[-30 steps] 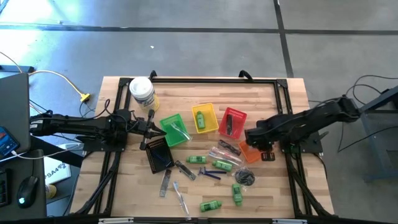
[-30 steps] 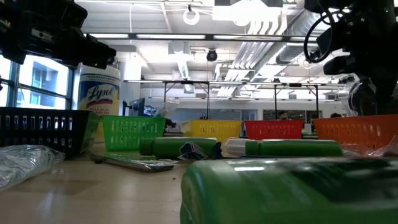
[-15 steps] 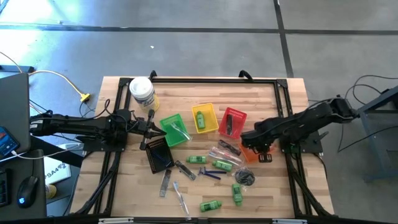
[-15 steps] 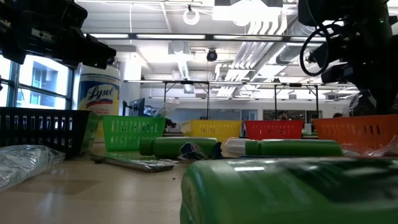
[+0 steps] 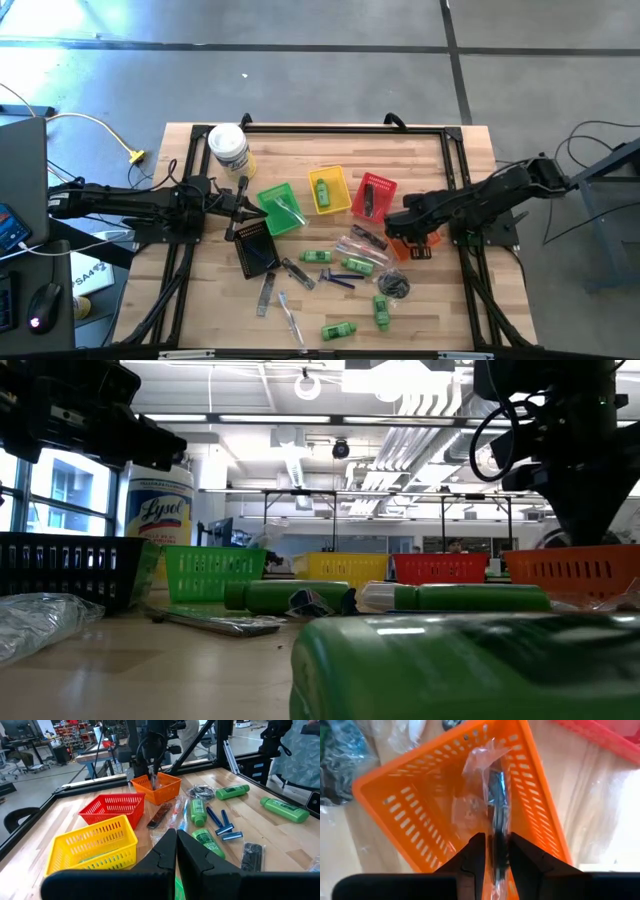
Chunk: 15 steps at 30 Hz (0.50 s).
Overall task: Pick & Place Travel size toiletries
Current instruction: Put the black hairbrush into the orange bin
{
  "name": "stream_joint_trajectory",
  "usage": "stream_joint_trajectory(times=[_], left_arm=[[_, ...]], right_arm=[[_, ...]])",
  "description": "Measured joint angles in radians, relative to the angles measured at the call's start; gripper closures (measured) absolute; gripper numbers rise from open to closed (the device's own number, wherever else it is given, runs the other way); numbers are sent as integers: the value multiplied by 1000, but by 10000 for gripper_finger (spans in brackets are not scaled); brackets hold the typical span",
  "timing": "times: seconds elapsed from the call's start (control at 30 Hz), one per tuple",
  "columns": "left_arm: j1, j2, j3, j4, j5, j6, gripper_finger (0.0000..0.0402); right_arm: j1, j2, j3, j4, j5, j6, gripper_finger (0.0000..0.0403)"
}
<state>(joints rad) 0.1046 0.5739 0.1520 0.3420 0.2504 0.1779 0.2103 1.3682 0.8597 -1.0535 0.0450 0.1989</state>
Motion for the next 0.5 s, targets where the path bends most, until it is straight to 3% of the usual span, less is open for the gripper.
stream_joint_trajectory(times=[0.17, 0.5], left_arm=[[0, 0, 0, 0, 0, 0, 394], [0, 0, 0, 0, 0, 0, 394]], right_arm=[[7, 0, 0, 5, 7, -1, 332], [39, 0, 0, 27, -98, 9, 327]])
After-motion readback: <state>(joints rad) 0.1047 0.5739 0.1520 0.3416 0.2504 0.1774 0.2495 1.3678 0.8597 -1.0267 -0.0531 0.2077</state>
